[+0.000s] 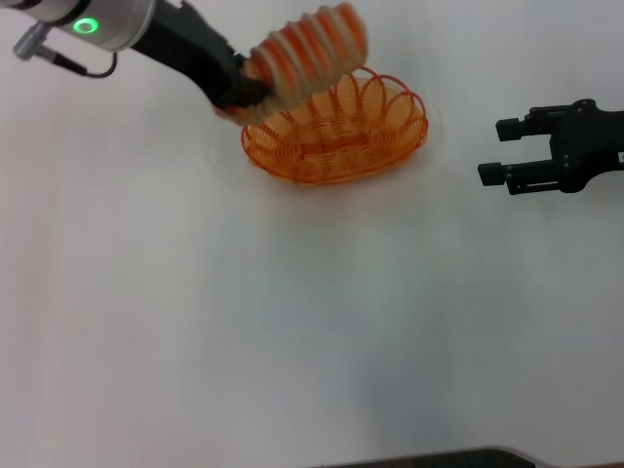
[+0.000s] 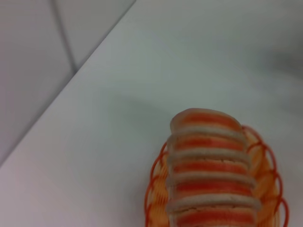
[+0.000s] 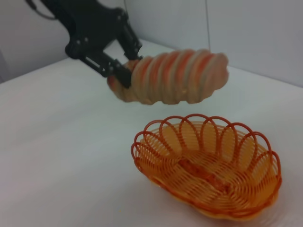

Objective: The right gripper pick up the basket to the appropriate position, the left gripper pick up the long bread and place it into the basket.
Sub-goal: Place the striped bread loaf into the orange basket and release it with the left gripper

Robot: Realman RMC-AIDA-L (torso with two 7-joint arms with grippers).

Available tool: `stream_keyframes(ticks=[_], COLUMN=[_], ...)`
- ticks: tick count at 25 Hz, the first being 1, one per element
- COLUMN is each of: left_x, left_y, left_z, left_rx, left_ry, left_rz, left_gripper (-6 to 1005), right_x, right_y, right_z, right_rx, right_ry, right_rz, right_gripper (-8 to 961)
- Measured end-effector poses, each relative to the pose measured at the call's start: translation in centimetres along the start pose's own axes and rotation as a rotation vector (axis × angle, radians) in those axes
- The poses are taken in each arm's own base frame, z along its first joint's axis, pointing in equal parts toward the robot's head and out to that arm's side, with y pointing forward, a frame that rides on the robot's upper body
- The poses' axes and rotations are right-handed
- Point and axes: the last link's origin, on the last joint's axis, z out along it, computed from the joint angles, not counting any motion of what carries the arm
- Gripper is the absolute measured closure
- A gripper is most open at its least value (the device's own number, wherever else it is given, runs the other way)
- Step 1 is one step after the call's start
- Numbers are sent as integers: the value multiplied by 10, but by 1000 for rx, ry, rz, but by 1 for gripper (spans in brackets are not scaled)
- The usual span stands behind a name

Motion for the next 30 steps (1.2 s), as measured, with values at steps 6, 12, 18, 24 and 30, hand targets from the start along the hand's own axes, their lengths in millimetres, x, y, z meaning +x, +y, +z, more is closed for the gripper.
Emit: stream_keyframes(ticks=[6,12,18,24,30], left_x=[13,14,13,13,12], left_y=[10,20,18,23,22], left_z=[11,26,35,40,44], left_rx=[-63,-93,-65,-75,-46], left_ry=[1,-27,-15,-9,14], left_rz=[132,199,192,201,195], left_gripper=[721,760,779,782,788], right_x=[2,2,-1,-2,-3], right_y=[3,3,3,1,1], right_z=[2,2,4,4,6], right_rx=[-9,-13,-17,-7,-7], right_ry=[28,29,29,29,26], right_rz=[-11,-15,-22,-22,-22], right_gripper=[186,187,186,185,184])
